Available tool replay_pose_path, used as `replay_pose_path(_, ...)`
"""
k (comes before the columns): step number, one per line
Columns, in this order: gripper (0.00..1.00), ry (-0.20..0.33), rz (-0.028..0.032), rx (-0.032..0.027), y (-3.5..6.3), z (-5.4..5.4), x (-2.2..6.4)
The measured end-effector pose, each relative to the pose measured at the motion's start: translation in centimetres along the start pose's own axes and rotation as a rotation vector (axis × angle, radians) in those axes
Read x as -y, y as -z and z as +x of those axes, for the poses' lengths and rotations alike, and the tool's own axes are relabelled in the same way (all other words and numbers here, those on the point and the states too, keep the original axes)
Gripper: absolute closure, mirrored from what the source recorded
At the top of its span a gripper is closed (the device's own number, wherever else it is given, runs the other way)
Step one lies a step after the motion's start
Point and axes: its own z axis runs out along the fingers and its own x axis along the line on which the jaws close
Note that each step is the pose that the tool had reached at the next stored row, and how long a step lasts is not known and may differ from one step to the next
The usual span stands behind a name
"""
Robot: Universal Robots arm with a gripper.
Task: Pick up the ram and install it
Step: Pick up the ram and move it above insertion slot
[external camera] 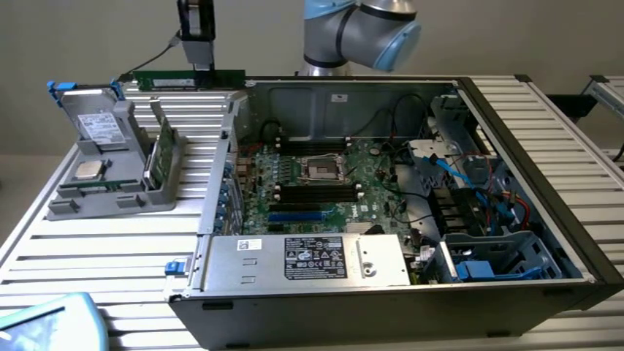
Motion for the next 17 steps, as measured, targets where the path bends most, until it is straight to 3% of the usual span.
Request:
replay_pose_path(5,0.86,0.000,0.0008,0.0050,0.41,0.3,2.19)
replay_pose_path(10,0.86,0.001,0.0022,0.0146,1.00,0.7,4.41)
replay_pose_path(13,0.86,0.003,0.0056,0.0272,1.27,0.9,5.76)
replay_pose_path(17,0.86,0.005,0.0145,0.0469,1.49,1.2,7.51)
